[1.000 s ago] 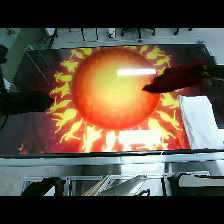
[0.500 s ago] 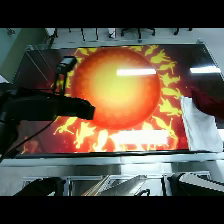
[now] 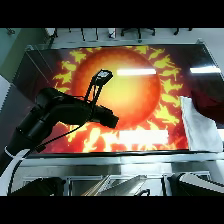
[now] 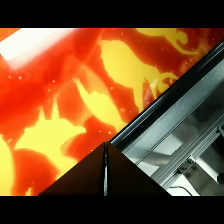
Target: Fold the shirts.
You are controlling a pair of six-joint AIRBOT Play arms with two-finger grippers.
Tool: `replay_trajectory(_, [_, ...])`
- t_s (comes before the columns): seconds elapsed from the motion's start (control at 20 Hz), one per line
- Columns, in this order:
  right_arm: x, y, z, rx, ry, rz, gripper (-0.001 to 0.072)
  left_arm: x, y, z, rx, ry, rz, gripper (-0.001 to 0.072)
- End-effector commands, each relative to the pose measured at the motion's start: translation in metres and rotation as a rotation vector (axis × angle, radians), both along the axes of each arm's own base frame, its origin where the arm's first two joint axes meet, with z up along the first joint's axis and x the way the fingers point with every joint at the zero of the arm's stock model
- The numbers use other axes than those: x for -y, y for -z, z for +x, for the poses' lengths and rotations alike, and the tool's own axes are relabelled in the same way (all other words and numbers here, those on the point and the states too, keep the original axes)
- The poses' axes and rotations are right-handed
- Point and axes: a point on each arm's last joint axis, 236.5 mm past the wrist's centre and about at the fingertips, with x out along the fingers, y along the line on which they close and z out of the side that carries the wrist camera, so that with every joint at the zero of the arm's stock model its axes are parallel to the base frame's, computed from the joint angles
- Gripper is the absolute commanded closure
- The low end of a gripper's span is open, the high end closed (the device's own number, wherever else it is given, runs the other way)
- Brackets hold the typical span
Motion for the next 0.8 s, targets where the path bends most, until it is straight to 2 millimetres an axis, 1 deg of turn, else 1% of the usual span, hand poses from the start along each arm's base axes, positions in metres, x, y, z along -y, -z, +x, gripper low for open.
replay_trajectory(0.0, [-0.011, -0.009, 0.003, 0.012, 0.019, 0.067, 0.0691, 0.007, -0.003, 0.007, 0.029, -0.006, -0.028, 0.0692])
replay_trajectory(0.1, [-0.013, -0.016, 0.012, 0.065, 0.018, 0.077, 0.0691, 0.009, -0.006, 0.009, 0.048, 0.002, -0.036, 0.0692])
replay_trajectory(0.2, [-0.015, -0.016, 0.01, 0.058, 0.01, 0.086, 0.0692, 0.009, -0.005, 0.009, 0.049, 0.005, -0.035, 0.0692])
replay_trajectory(0.25, [-0.019, -0.015, 0.006, 0.041, -0.002, 0.095, 0.0691, 0.009, -0.006, 0.009, 0.052, 0.007, -0.035, 0.0692])
replay_trajectory(0.3, [-0.024, -0.012, -0.003, 0.002, -0.018, 0.112, 0.0691, 0.01, -0.006, 0.01, 0.06, 0.018, -0.032, 0.0692])
replay_trajectory(0.4, [-0.034, -0.005, -0.028, -0.111, -0.046, 0.139, 0.0691, 0.011, -0.008, 0.012, 0.078, 0.022, -0.041, 0.0692])
replay_trajectory(0.45, [-0.035, -0.001, -0.041, -0.174, -0.046, 0.136, 0.0691, 0.014, -0.011, 0.015, 0.098, 0.027, -0.052, 0.0692])
replay_trajectory(0.55, [-0.026, 0.008, -0.067, -0.286, -0.02, 0.064, 0.069, 0.018, -0.017, 0.022, 0.132, 0.024, -0.077, 0.0692])
replay_trajectory(0.6, [-0.021, 0.015, -0.08, -0.342, -0.002, 0.027, 0.0666, 0.02, -0.019, 0.024, 0.143, 0.021, -0.088, 0.0693])
replay_trajectory(0.65, [-0.013, 0.023, -0.095, -0.407, 0.016, -0.01, 0.0478, 0.021, -0.021, 0.026, 0.151, 0.018, -0.095, 0.0692])
replay_trajectory(0.7, [-0.006, 0.035, -0.112, -0.488, 0.034, -0.041, 0.0211, 0.022, -0.022, 0.027, 0.157, 0.016, -0.101, 0.0692])
replay_trajectory(0.75, [-0.001, 0.047, -0.129, -0.564, 0.046, -0.065, 0.0113, 0.023, -0.023, 0.028, 0.161, 0.015, -0.105, 0.0692])
